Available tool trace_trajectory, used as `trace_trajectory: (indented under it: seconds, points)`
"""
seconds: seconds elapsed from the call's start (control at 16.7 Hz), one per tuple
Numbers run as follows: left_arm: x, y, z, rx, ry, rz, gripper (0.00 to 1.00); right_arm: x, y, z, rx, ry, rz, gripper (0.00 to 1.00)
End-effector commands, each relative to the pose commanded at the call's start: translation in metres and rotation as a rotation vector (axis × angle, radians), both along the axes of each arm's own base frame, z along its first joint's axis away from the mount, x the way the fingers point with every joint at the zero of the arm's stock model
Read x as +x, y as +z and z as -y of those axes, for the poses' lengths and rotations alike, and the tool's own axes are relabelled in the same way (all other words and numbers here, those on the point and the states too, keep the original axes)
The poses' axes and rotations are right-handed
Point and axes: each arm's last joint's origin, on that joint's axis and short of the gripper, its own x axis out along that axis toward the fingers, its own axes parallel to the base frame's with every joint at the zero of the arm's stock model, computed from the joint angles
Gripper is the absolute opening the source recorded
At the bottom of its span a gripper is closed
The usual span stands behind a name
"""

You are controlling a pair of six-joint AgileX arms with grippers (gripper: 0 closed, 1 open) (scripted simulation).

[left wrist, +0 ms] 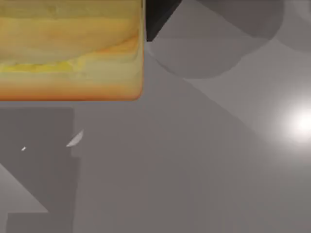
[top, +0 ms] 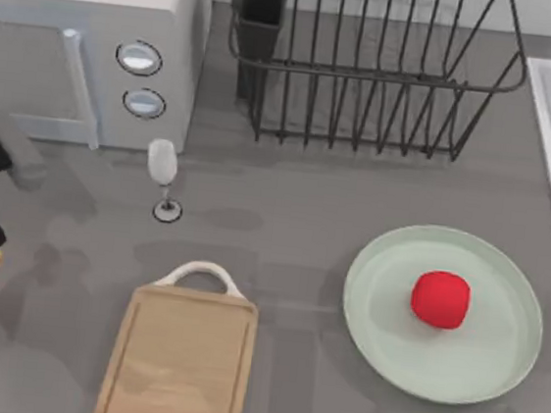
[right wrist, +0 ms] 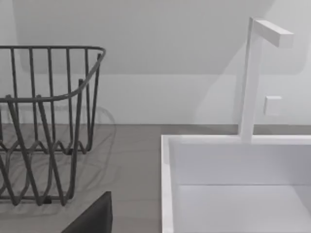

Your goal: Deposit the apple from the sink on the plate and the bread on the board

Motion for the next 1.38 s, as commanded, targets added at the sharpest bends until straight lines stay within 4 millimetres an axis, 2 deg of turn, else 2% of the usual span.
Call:
trace_trajectory:
  seconds: [0.12, 0.24, 0.6, 0.78, 1.08, 1.38]
  points:
    - [-0.002, 0.022, 0.0, 0.0, 0.001, 0.008, 0.0, 0.0, 0.0, 0.0, 0.0, 0.0, 0.0, 1.0]
    - [-0.004, 0.034, 0.0, 0.0, 0.004, 0.022, 0.0, 0.0, 0.0, 0.0, 0.0, 0.0, 0.0, 1.0]
    - [-0.003, 0.033, 0.0, 0.001, 0.01, 0.018, 0.0, 0.0, 0.0, 0.0, 0.0, 0.0, 0.0, 1.0]
    - [0.001, 0.032, 0.008, 0.002, 0.069, 0.007, 0.0, 0.0, 0.0, 0.0, 0.0, 0.0, 0.0, 1.0]
    - [0.011, 0.027, 0.035, 0.018, 0.332, -0.024, 0.0, 0.0, 0.0, 0.0, 0.0, 0.0, 0.0, 1.0]
    - [0.013, 0.016, 0.076, 0.064, 0.78, -0.058, 0.0, 0.0, 0.0, 0.0, 0.0, 0.0, 0.0, 1.0]
